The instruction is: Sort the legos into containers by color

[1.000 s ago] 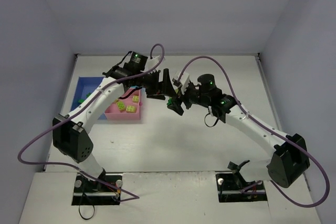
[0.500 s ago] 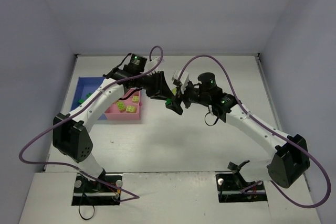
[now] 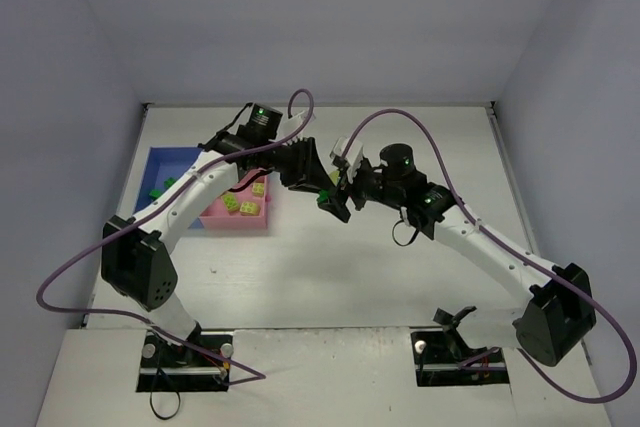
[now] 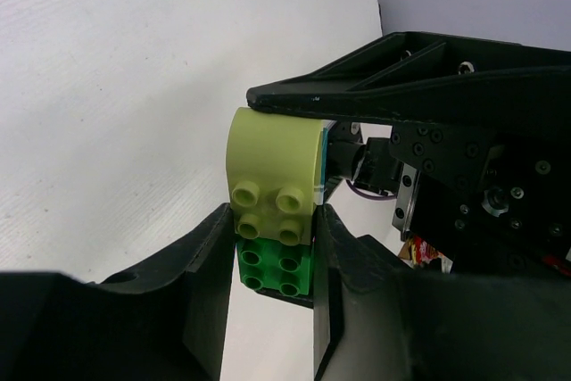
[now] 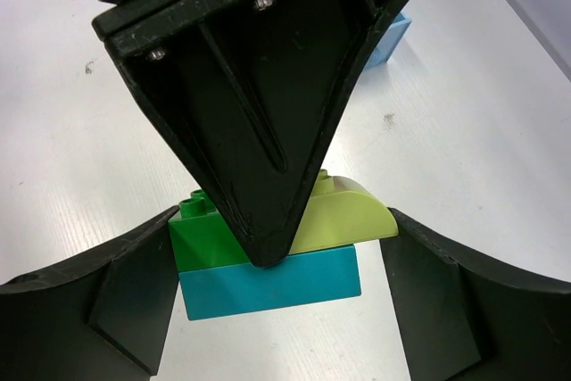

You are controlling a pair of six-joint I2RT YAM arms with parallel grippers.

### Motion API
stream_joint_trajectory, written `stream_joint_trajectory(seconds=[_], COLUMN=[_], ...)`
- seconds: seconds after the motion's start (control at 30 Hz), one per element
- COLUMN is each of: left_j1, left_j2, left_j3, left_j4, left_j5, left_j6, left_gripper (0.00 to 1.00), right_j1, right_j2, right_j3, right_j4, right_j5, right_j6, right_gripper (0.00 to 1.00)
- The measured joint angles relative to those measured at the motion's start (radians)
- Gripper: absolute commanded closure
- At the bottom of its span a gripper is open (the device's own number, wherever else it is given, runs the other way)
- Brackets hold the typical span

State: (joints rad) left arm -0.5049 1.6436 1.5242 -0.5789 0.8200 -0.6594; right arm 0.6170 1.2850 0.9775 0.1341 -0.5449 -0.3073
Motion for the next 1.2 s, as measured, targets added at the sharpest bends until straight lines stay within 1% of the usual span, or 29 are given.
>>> stream_joint_trajectory(seconds=[0.1,0.17,0.2,0.23,0.5,0.57,0.6,0.67,0.7,0.77,0.83,0.87,0.93,0.97,1.03,1.07,1.13,1.17,1.2], left_j1=[-0.005,-0.006,-0.006,-0.006,-0.004,-0.004,-0.004,-0.004,-0.004,-0.004,-0.003,-0.003,-0.003,-0.003,-0.003,-0.003,-0.003,-0.003,0.001], left_j2=[0.0,0.0,0.0,0.0,0.0,0.0,0.0,0.0,0.0,0.0,0.001,0.002,0.002,0.003,0.004,0.007,0.011,0.014,0.018], left_j3=[0.002,0.006,0.008,0.011,0.025,0.025,0.025,0.025,0.026,0.03,0.037,0.04,0.043,0.045,0.048,0.053,0.063,0.07,0.078], left_j4=[-0.005,-0.011,-0.016,-0.021,-0.037,-0.043,-0.047,-0.052,-0.053,-0.057,-0.06,-0.061,-0.064,-0.069,-0.075,-0.081,-0.093,-0.103,-0.112], left_j5=[0.005,0.007,0.008,0.009,0.01,0.01,0.01,0.009,0.008,0.003,-0.003,-0.005,-0.006,-0.006,-0.005,-0.005,-0.007,-0.008,-0.009], left_j6=[0.003,0.005,0.006,0.009,0.025,0.029,0.031,0.033,0.035,0.041,0.046,0.047,0.05,0.051,0.054,0.056,0.061,0.066,0.071], left_gripper=[1.0,1.0,1.0,1.0,1.0,1.0,1.0,1.0,1.0,1.0,1.0,1.0,1.0,1.0,1.0,1.0,0.75,0.67,0.52], right_j1=[0.0,0.001,0.002,0.002,0.001,0.001,0.001,0.001,0.001,0.003,0.006,0.006,0.006,0.006,0.006,0.006,0.006,0.006,0.006], right_j2=[-0.017,-0.022,-0.024,-0.024,-0.024,-0.024,-0.024,-0.024,-0.024,-0.024,-0.024,-0.024,-0.025,-0.025,-0.025,-0.025,-0.025,-0.025,-0.025], right_j3=[-0.015,-0.02,-0.021,-0.021,-0.022,-0.022,-0.022,-0.022,-0.022,-0.022,-0.022,-0.022,-0.022,-0.022,-0.022,-0.022,-0.022,-0.022,-0.022], right_j4=[0.005,0.008,0.005,0.003,-0.015,-0.022,-0.024,-0.026,-0.028,-0.032,-0.034,-0.034,-0.034,-0.034,-0.035,-0.035,-0.034,-0.034,-0.033], right_j5=[0.006,0.006,0.008,0.011,0.017,0.017,0.017,0.017,0.016,0.012,0.004,0.004,0.002,0.0,-0.002,-0.002,-0.002,-0.002,-0.003], right_j6=[0.002,0.003,0.003,0.002,-0.002,-0.002,-0.002,-0.005,-0.006,-0.009,-0.01,-0.013,-0.011,-0.012,-0.012,-0.012,-0.012,-0.012,-0.012], right_gripper=[0.2,0.11,0.04,0.01,0.0,0.02,0.08,0.15,0.23,0.31,0.45,0.57,0.69,0.78,0.85,0.91,0.97,0.98,0.99])
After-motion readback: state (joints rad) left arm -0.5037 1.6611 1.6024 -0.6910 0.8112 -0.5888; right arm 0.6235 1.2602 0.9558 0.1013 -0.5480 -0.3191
